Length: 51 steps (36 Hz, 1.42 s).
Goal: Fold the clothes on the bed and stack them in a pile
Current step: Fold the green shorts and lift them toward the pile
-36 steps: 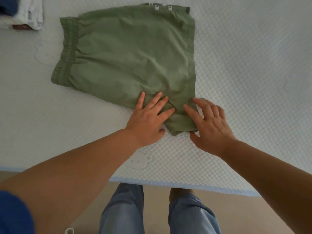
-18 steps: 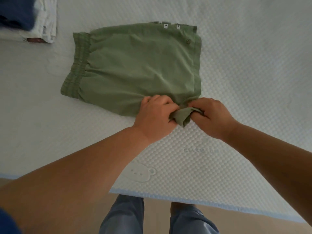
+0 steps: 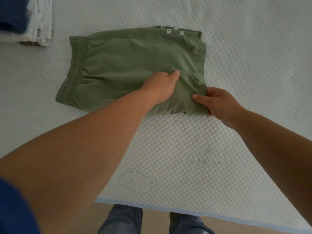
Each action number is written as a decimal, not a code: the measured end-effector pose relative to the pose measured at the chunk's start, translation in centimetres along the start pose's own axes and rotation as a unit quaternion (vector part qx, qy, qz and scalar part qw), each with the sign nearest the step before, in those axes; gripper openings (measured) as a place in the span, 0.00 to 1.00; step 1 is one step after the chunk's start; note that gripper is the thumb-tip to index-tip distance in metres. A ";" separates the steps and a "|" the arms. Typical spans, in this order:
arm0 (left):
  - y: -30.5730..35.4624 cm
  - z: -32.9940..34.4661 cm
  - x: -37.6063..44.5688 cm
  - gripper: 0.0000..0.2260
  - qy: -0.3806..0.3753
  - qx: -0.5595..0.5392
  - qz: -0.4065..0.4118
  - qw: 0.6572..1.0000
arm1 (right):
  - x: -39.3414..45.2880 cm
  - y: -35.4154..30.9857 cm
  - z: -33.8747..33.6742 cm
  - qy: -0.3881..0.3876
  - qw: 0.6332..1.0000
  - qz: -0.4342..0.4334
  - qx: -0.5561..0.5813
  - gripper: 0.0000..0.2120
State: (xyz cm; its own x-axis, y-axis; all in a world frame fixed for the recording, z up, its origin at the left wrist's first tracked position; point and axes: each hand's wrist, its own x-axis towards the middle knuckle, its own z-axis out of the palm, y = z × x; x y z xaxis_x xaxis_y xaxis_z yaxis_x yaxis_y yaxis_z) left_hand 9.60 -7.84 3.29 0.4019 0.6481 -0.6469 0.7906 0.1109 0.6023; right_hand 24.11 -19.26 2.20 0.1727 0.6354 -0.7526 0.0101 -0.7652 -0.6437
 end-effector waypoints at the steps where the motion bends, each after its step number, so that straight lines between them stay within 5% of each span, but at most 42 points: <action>1: 0.1 0.0 0.2 0.23 0.003 0.008 0.005 1.000 | 0.0 0.1 0.1 0.014 1.000 -0.001 0.018 0.08; 13: -1.9 1.1 0.6 0.18 0.138 0.101 0.061 0.983 | 0.1 0.2 1.3 0.193 0.977 0.088 0.020 0.16; 18: -2.3 1.3 0.1 0.13 0.186 0.095 0.068 0.975 | -0.1 0.2 1.5 0.250 0.967 0.022 -0.045 0.15; 27: -2.7 1.8 -0.3 0.18 0.177 0.054 0.075 0.980 | 1.6 -2.6 1.1 0.213 0.975 -0.011 -0.066 0.12; 35: -2.3 1.6 0.3 0.21 0.172 0.040 0.051 0.983 | 2.2 -3.1 0.5 0.244 0.969 0.020 0.038 0.09; 40: -1.9 1.3 1.2 0.22 0.164 0.075 0.022 0.983 | 2.2 -3.0 1.3 0.305 0.948 0.002 -0.086 0.11; 43: -1.7 1.1 1.5 0.22 0.154 0.068 0.014 0.986 | 0.8 -2.9 2.1 0.324 0.890 -0.187 -0.260 0.12; 46: -1.6 1.1 1.4 0.19 0.167 0.073 0.021 0.983 | 0.1 -1.9 3.4 0.207 0.827 -0.328 -0.407 0.18; 51: -1.4 1.1 -0.4 0.11 0.232 0.069 0.063 0.968 | 0.7 0.9 4.0 0.085 0.819 -0.196 -0.533 0.33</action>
State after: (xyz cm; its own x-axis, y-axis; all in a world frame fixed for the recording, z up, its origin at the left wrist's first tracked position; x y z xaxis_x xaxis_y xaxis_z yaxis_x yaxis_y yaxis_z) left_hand 8.83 -9.07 2.16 0.2731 0.9222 -0.2737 0.8164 -0.0717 0.5731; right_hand 20.29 -19.10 0.57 0.0846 0.8995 -0.4286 0.9355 -0.2197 -0.2766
